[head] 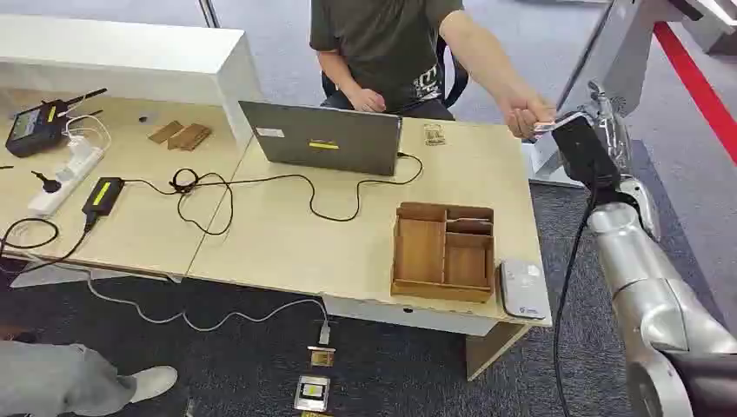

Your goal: Pass the card to the sensor for recognition and then transmit it.

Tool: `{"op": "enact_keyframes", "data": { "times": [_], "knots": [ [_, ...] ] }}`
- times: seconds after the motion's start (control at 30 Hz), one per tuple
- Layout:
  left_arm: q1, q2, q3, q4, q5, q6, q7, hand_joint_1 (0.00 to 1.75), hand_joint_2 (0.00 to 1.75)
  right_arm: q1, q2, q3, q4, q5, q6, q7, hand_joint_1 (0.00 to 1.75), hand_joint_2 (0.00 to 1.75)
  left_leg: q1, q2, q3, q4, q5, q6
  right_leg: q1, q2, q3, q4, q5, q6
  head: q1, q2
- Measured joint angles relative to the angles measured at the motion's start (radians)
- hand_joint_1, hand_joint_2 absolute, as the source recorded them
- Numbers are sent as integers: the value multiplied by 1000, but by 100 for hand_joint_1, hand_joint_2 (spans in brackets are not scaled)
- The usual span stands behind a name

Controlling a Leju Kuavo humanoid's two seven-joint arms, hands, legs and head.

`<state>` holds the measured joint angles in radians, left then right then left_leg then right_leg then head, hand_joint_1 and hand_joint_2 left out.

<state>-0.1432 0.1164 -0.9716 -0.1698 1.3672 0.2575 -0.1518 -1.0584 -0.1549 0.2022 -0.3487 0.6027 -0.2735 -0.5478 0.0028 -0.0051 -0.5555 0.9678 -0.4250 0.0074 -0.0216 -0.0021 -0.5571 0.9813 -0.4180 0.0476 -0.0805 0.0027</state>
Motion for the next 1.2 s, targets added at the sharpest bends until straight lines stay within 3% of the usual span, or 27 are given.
{"op": "enact_keyframes", "data": {
  "times": [0.67,1.2],
  "knots": [
    [0,0,0,0,2,14,6,0,0,16,-10,77,0,32,-50,-8,175,175,0,0,0,0,0,0,0,0,0,0,0,0,0,0],
    [0,-14,0,0,15,43,33,0,0,135,-86,153,11,66,-52,75,175,175,0,0,0,0,0,0,0,0,0,-1,0,0,0,0]
  ]
}}
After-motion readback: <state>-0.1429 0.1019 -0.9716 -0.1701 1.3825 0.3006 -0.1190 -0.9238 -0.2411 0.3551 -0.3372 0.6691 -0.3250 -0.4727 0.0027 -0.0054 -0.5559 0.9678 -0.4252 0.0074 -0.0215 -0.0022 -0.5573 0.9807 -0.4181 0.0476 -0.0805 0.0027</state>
